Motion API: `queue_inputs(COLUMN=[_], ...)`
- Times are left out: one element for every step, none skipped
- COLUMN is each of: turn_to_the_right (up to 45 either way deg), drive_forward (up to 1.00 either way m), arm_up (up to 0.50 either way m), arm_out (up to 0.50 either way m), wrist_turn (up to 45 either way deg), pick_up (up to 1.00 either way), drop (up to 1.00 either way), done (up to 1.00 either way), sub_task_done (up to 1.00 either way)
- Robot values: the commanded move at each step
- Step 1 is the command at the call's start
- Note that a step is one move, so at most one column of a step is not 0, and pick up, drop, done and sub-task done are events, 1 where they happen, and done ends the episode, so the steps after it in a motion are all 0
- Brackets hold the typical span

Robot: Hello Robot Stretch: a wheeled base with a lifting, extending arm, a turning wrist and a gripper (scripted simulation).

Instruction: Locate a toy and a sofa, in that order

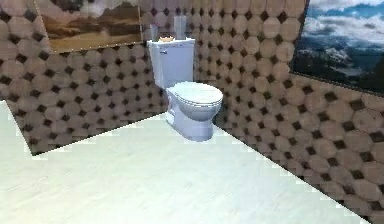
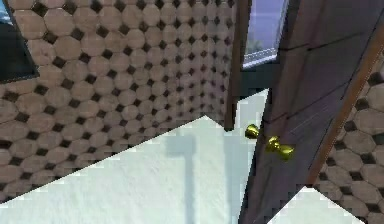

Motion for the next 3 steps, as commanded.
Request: queue_inputs(turn_to_the_right=[45.0,3.0,0.0], drive_forward=[0.00,0.00,0.45], arm_up=[0.00,0.00,0.00], arm_out=[0.00,0.00,0.00], wrist_turn=[0.0,0.0,0.0], pick_up=[0.00,0.00,0.00], drop=[0.00,0.00,0.00], done=[0.00,0.00,0.00], sub_task_done=[0.00,0.00,0.00])
